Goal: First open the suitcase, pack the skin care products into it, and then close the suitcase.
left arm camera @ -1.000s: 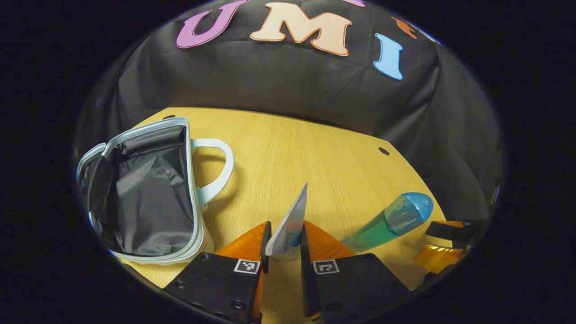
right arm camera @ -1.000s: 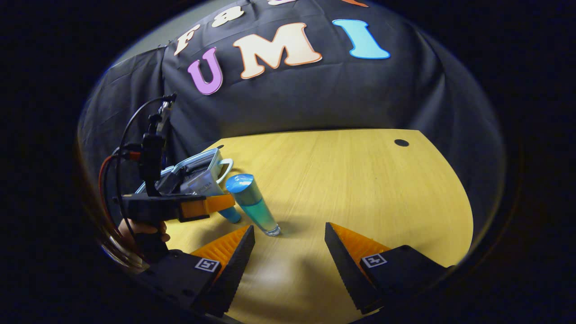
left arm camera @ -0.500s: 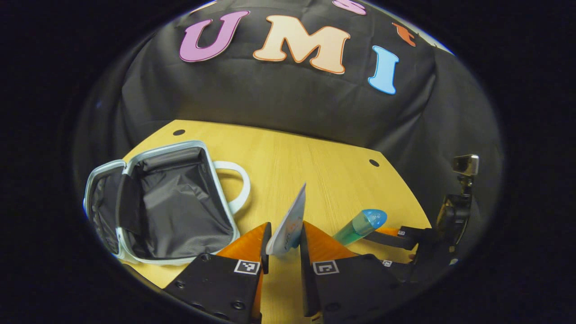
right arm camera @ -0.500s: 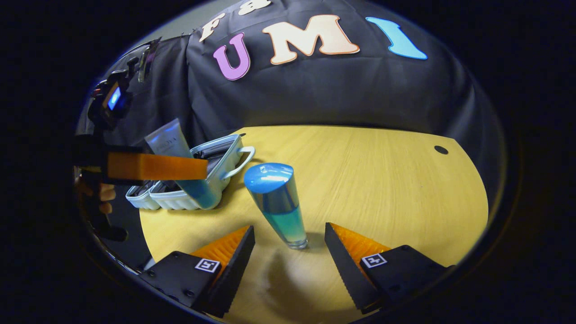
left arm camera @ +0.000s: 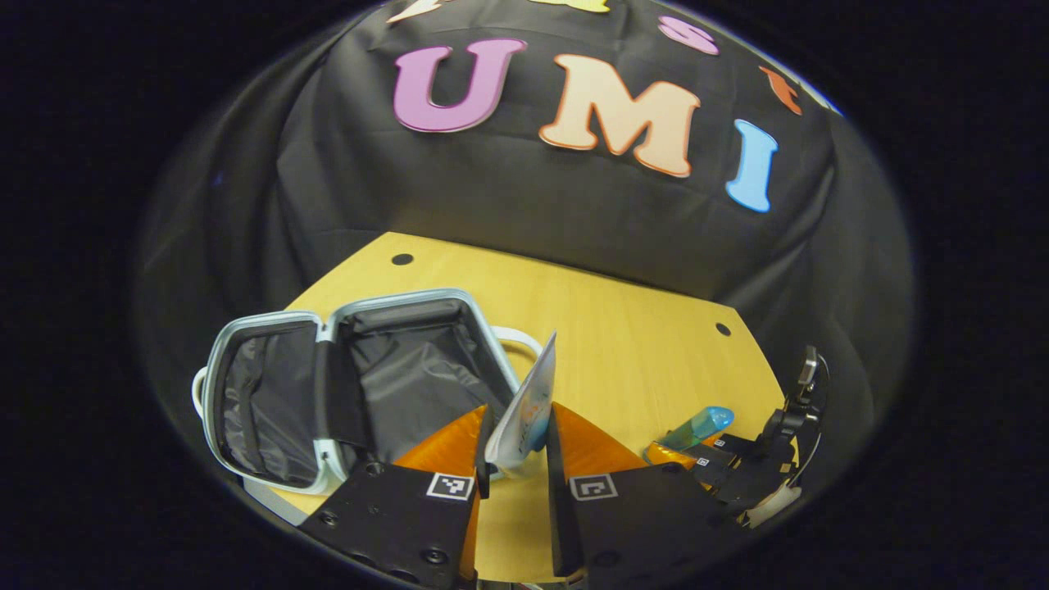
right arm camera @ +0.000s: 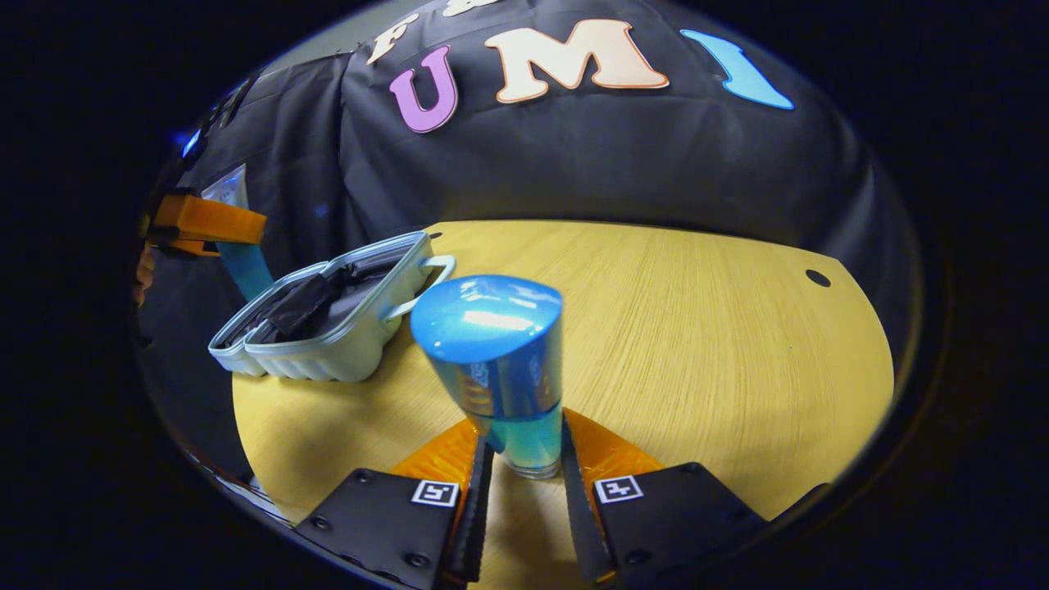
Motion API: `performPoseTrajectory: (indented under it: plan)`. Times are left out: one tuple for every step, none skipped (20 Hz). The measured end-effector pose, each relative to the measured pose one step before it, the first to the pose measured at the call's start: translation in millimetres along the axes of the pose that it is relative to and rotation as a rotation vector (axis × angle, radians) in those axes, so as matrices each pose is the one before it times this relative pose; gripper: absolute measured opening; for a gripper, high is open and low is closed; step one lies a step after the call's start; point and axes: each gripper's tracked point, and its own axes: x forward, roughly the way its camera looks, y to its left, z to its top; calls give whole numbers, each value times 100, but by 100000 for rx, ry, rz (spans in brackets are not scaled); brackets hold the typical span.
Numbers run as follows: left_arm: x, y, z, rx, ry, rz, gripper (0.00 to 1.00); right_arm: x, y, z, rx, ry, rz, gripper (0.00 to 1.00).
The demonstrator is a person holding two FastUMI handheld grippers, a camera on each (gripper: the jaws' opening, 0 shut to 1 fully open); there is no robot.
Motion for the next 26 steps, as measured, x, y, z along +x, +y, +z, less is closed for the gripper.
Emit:
performPoseTrajectory:
  plan:
    - [-314,1334,350,-692,348,998,31,-18,-200,-54,1125,101,-1542,41]
    - [-119,1488,74,-583,693,1266,28,97,-197,30,1085,-117,-1831,43]
    - [31,1343,-20,-602,1390,745,28,-140,-89,13,219,-159,-2110,40]
    - [345,1079,-414,-1183,2750,-74,28,-36,-54,55,450,-145,-2023,39]
    - [418,850,-305,-1818,2688,-939,28,-23,-122,-134,175,87,-1794,38]
    - [382,527,-324,-1791,3511,-1699,28,-14,9,-65,388,-14,-2106,38]
    - [732,543,-387,-1434,3195,-1642,28,-5,89,57,450,288,-1496,35]
    - [679,579,-402,-184,3487,-1479,28,6,188,-15,976,1117,-1280,35]
    - [796,670,-447,392,3646,-881,28,-216,17,-86,962,850,-1464,35]
    - [711,512,-268,961,2984,-1173,28,-135,-90,-79,694,1129,-1611,31]
    - [732,348,-308,710,3508,-1259,28,-343,-136,-209,425,835,-1948,33]
    - [736,240,-415,611,3737,-1841,28,-293,22,47,420,402,-1783,30]
    - [855,325,-470,83,3684,-1355,28,-428,11,266,1022,270,-1566,33]
    - [793,458,-538,-181,5085,-671,28,-468,-12,208,1518,-201,-1535,33]
    - [754,788,-588,-693,4044,559,28,-675,17,279,1477,-413,-1043,30]
    - [838,688,-300,-673,3751,319,26,-638,129,475,1129,-147,-908,30]
    - [784,436,-471,-886,3906,143,28,-374,282,357,755,183,-691,33]
    - [776,671,-361,-38,4099,551,28,-526,439,605,350,-107,-592,30]
    - [525,840,-199,1688,2727,1298,28,-579,763,435,362,-27,-295,30]
    - [583,847,-316,1588,2713,1400,28,-591,736,554,689,-306,-63,33]
    - [377,337,-177,1015,2896,22,28,-558,890,615,855,-327,156,33]
    - [188,-85,-20,166,536,-1583,31,-394,989,715,1064,-674,809,29]
    - [304,-76,-27,0,1655,-1398,29,-360,1508,606,1629,-200,1526,33]
    - [292,130,352,809,-392,-661,27,-149,1621,509,1445,34,1779,30]
    - [133,-367,8,8,-286,-2094,28,-127,1598,423,250,222,1812,33]
    - [-298,-897,363,-834,-1190,-3263,43,286,1958,313,-1059,483,1948,33]
